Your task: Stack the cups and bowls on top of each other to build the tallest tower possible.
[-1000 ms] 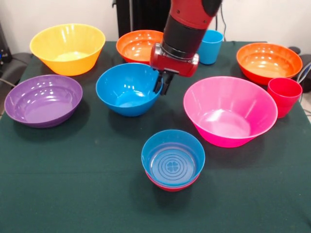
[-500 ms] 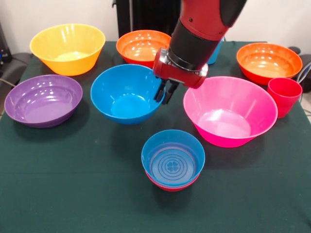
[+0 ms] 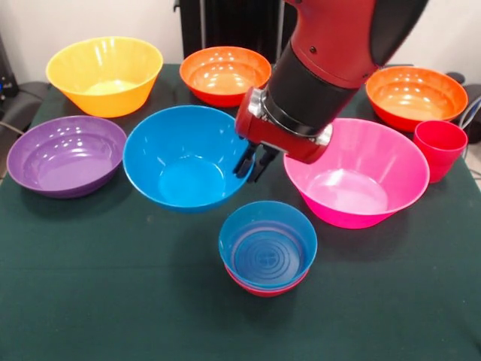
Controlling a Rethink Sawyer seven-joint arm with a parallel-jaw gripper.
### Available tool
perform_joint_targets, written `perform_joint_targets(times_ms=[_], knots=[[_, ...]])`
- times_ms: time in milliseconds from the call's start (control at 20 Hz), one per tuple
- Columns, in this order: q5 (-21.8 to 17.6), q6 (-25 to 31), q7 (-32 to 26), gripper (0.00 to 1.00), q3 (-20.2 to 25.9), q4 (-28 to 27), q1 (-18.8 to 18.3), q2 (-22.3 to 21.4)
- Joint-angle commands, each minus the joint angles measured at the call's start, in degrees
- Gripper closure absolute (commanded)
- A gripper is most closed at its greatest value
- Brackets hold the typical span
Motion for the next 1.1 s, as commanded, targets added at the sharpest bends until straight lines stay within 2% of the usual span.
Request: perform_joint_targets(times_ms=[50,200,450,700,900,1100], knots=[[1.68,14.75,10.2,1.0,0.26,-17.3,-2.21,4.59],[2.2,18.18,10.22,1.0,-0.38,-19.75,-2.78,4.87],[2.06,22.67,10.48,1.0,-1.63,-19.64,-2.54,3.3],[2.0,24.27,10.69,1.0,-2.43,-19.65,-2.57,2.38],[2.63,24.91,11.0,1.0,-2.82,-22.09,-3.48,3.05],[4.58,23.62,12.52,1.0,-3.06,-28.37,-5.36,6.51]])
